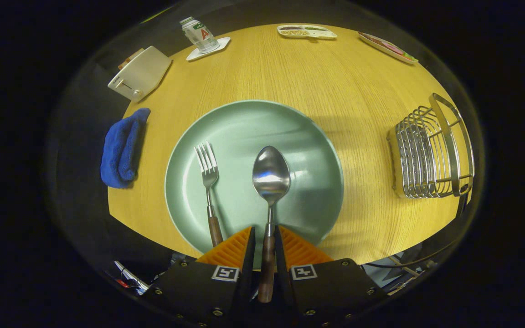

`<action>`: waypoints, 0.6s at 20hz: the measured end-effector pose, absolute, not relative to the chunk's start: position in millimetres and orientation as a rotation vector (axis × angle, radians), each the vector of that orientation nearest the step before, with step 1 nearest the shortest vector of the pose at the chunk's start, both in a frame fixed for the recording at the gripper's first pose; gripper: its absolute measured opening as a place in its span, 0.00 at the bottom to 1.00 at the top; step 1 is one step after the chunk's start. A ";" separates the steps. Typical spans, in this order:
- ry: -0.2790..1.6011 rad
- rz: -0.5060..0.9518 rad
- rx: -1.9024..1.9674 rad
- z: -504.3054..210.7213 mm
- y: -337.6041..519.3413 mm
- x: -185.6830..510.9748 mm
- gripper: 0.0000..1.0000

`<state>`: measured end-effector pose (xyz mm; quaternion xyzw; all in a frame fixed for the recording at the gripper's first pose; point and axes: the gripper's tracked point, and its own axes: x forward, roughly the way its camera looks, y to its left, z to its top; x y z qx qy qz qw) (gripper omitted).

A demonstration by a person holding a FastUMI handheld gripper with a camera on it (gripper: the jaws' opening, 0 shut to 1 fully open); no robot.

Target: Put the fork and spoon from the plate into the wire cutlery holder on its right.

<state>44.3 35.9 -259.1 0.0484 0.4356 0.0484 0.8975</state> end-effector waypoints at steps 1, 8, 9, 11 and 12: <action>0.909 0.106 0.103 -260.3 36.9 44.6 0.27; 0.870 0.159 0.251 -249.9 46.3 50.4 0.04; 0.863 0.158 0.275 -246.9 46.5 51.4 0.03; 0.841 0.158 0.324 -240.8 44.5 53.8 0.03; 0.825 0.158 0.337 -237.5 43.2 54.6 0.03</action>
